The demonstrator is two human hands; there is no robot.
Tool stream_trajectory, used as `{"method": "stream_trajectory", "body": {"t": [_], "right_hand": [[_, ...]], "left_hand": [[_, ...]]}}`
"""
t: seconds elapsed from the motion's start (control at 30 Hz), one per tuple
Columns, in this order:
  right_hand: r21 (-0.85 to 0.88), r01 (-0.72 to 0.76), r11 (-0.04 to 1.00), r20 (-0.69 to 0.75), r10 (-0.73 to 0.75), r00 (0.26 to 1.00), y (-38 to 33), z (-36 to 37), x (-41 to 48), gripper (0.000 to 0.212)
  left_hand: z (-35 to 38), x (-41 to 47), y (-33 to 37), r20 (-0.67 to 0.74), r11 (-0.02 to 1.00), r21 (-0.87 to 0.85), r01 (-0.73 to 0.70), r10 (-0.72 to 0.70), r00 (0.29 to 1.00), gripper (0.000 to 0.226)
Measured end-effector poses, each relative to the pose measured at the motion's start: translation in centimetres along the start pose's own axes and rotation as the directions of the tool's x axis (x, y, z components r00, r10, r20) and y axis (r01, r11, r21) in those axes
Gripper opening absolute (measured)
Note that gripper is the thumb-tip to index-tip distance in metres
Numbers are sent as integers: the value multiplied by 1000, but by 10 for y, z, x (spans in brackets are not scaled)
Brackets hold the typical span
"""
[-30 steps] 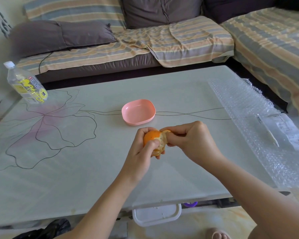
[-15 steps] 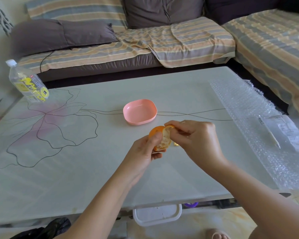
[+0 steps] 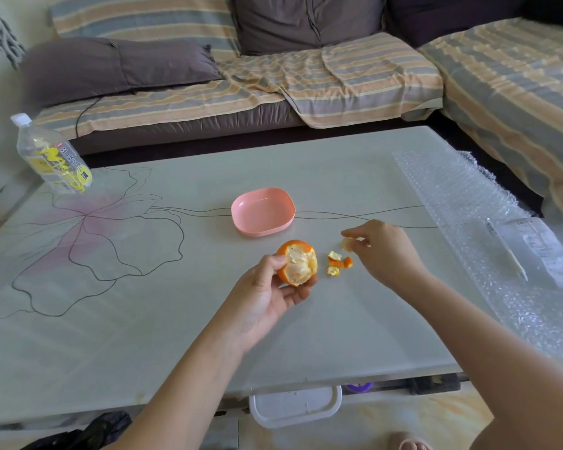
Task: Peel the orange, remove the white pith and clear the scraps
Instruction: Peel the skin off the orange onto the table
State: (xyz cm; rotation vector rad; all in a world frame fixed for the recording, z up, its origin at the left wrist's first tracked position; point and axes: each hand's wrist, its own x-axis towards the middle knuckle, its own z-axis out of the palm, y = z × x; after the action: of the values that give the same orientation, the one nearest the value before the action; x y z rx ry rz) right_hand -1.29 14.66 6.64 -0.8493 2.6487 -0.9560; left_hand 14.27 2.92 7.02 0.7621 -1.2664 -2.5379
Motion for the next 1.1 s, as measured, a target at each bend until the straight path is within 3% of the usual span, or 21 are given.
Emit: {"method": "stream_trajectory", "body": {"t": [0.13, 0.2, 0.3, 0.37, 0.53, 0.6, 0.7, 0.8, 1.1], "right_hand": [[63, 145, 987, -102, -138, 985, -5, -7, -1, 27], [184, 215, 959, 9, -220, 975, -14, -9, -8, 23], [310, 285, 907, 182, -351, 919, -23, -4, -22, 41], [276, 354, 894, 189, -411, 892, -24, 1, -27, 43], [228, 461, 857, 176, -502, 847, -24, -10, -28, 16], [122, 492, 862, 228, -507, 831, -24, -12, -32, 12], [-88, 525, 846, 255, -490, 833, -30, -8, -40, 28], [-178, 544, 820, 294, -483, 825, -35, -4, -42, 18], [-150, 601, 785, 269, -553, 789, -33, -3, -40, 12]], "left_hand": [[0, 1, 2, 16, 999, 1, 46, -46, 999, 29], [1, 1, 2, 9, 998, 49, 37, -38, 999, 29], [-2, 2, -4, 25, 969, 237, -69, 65, 998, 31], [-4, 2, -9, 62, 916, 368, -156, 144, 988, 33], [-6, 0, -13, 105, 853, 478, -209, 180, 978, 39], [-6, -2, -16, 107, 826, 521, -216, 188, 976, 38], [-5, -2, -22, 94, 775, 587, -235, 223, 970, 37], [-3, -1, -25, 92, 752, 604, -263, 262, 961, 33], [-4, -2, -24, 108, 754, 585, -298, 292, 950, 23]]}}
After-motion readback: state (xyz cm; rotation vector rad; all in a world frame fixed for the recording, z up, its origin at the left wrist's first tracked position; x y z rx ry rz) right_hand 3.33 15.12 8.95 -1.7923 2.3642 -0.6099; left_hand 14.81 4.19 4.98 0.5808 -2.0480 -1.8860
